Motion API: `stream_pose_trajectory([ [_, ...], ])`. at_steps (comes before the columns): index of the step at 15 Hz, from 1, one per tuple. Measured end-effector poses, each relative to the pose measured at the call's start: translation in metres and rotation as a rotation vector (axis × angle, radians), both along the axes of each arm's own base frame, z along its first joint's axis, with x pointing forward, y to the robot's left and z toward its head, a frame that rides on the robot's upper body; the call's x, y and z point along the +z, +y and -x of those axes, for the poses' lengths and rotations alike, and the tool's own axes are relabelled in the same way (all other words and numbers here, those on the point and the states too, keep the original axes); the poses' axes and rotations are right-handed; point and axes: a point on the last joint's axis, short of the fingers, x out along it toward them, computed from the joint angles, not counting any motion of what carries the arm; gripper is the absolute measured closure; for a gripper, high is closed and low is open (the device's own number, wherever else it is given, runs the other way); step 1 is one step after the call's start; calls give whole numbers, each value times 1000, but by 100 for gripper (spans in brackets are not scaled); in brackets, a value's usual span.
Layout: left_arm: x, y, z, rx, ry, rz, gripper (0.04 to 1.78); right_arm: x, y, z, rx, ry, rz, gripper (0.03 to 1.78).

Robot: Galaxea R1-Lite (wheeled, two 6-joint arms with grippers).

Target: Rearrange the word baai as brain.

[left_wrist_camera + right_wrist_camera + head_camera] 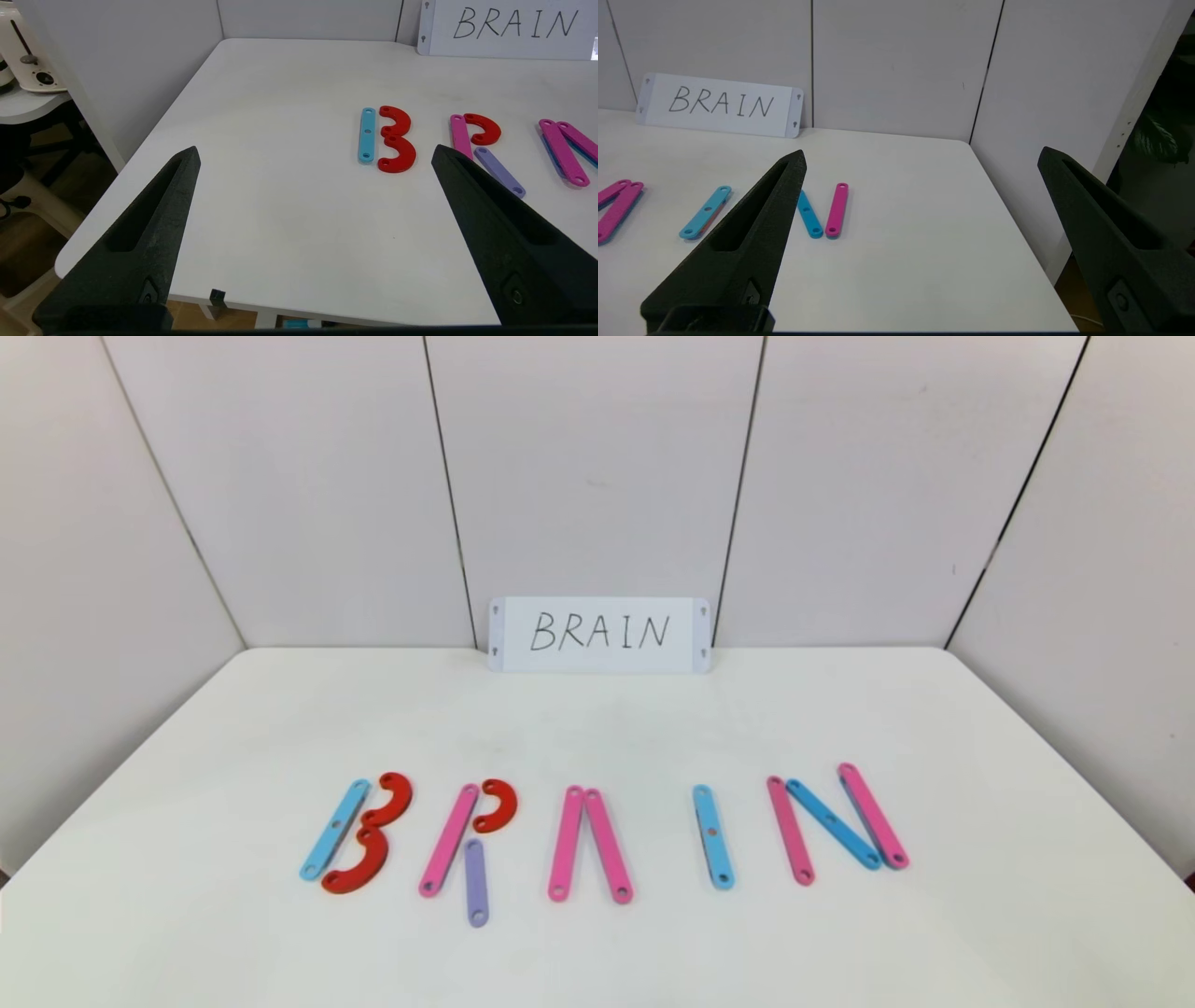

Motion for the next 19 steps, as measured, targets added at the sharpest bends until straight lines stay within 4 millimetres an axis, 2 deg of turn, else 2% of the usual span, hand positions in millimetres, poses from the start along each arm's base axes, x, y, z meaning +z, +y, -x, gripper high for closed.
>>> stream_pose_trajectory([
  [2,-23,0,-13,0,-22,-48,8,-13,0,-7,-5,3,10,7],
  [5,-35,-2,-21,-82,-79,-99,8,-31,0,-13,2,94,4,7],
  [8,-50,-3,-24,-151,30,-89,8,-44,1,-15,37,212,-18,7],
  [10,-51,-3,-24,-151,40,-78,8,-50,1,-15,50,266,-65,7],
  [19,-51,-3,-24,-148,29,-1,8,-49,1,-15,50,257,-80,7],
])
